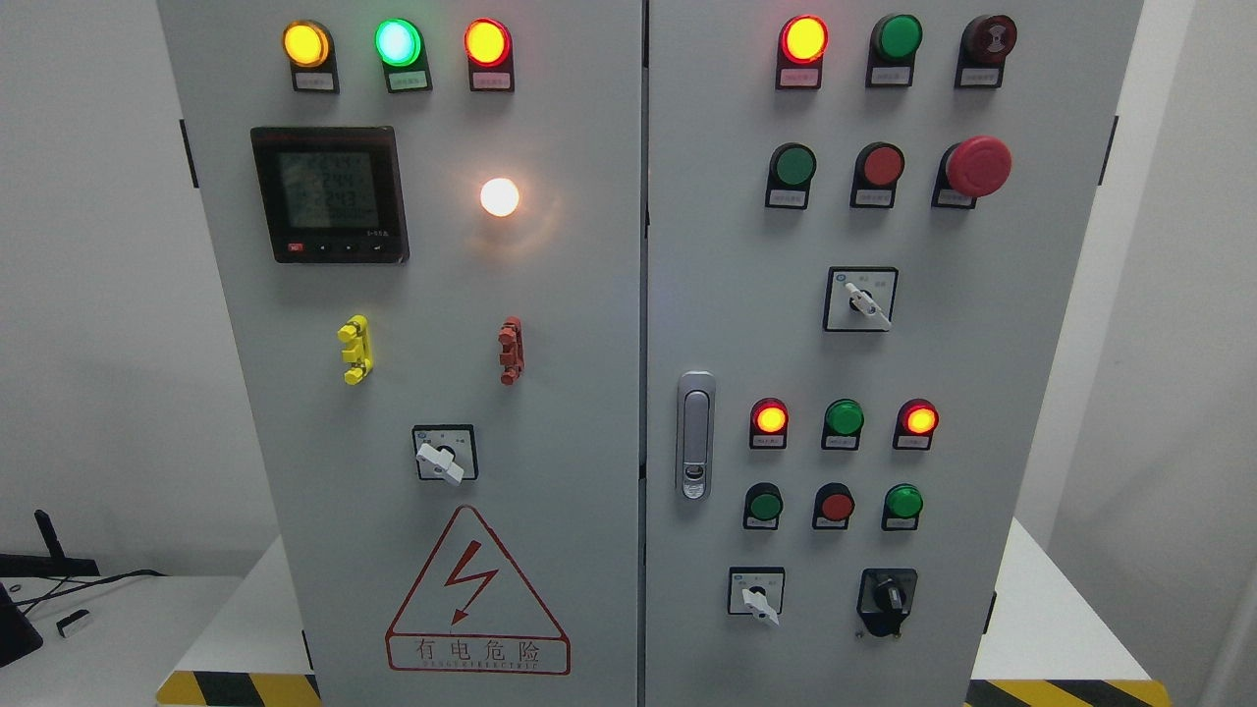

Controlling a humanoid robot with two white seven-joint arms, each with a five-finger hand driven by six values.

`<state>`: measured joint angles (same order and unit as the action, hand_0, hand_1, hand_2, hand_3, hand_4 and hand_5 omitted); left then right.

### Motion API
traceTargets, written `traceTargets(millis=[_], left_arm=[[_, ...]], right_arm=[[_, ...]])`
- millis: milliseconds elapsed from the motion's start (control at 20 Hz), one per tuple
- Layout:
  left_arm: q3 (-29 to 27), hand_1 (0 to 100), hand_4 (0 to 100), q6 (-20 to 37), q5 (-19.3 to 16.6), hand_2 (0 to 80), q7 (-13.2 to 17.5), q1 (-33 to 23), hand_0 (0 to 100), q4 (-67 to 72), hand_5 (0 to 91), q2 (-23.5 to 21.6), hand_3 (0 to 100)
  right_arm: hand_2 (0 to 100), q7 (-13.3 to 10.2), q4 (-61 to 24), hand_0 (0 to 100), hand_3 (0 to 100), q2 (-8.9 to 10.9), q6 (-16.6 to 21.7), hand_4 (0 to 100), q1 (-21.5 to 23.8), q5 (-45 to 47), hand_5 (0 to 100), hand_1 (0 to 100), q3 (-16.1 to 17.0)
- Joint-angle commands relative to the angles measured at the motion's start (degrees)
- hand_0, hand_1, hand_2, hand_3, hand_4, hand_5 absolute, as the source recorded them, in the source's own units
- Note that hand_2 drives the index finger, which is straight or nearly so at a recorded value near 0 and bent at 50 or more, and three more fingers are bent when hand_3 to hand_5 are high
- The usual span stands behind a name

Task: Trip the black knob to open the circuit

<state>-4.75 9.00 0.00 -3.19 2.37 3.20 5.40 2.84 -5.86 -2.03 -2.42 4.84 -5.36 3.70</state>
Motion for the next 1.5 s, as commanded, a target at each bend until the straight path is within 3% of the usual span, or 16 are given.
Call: traceTargets(millis=[0, 300, 501, 801, 1152, 1352, 1452], left_arm=[[0.0, 39, 0, 0.0, -1.8, 0.0, 0.0, 0.0, 12, 0.0, 0.0, 0.0, 0], [0.0, 39, 0, 0.0, -1.8, 0.0, 0.0, 0.0, 12, 0.0, 0.0, 0.0, 0], [0.0, 39, 0, 0.0, -1.8, 0.0, 0.0, 0.0, 12, 0.0, 0.0, 0.0, 0], [0.0, 39, 0, 0.0, -1.8, 0.0, 0.0, 0.0, 12, 0.0, 0.0, 0.0, 0], [0.0, 39, 0, 0.0, -1.8, 0.0, 0.0, 0.0, 12, 0.0, 0.0, 0.0, 0], [0.0, 39, 0, 0.0, -1.8, 0.0, 0.0, 0.0, 12, 0.0, 0.0, 0.0, 0], [0.0, 39, 0, 0.0, -1.8, 0.0, 0.0, 0.0, 12, 0.0, 0.0, 0.0, 0]], right_arm=[[0, 0.0, -0.2, 26, 2, -0.08, 0.0, 0, -0.2, 0.0, 0, 24, 0.1], [0, 0.0, -1.7, 25, 3, -0.08, 0.0, 1, 0.1, 0.1, 0, 25, 0.1], [0, -0.4, -13.0, 24, 3, 0.10, 0.0, 2, 5.2, 0.0, 0, 26, 0.1], [0, -6.4, -33.0, 24, 5, 0.01, 3.6, 4, 14.1, -0.3, 0, 28, 0.2], [0, -17.0, -49.0, 26, 8, -0.17, 16.6, 6, 20.0, -0.4, 0, 32, 0.3], [0, -18.2, -64.0, 28, 13, -0.34, 17.8, 11, 26.1, -0.2, 0, 35, 2.3], [1, -18.4, -68.3, 28, 15, -0.69, 21.2, 17, 28.7, -0.2, 5, 36, 2.4]])
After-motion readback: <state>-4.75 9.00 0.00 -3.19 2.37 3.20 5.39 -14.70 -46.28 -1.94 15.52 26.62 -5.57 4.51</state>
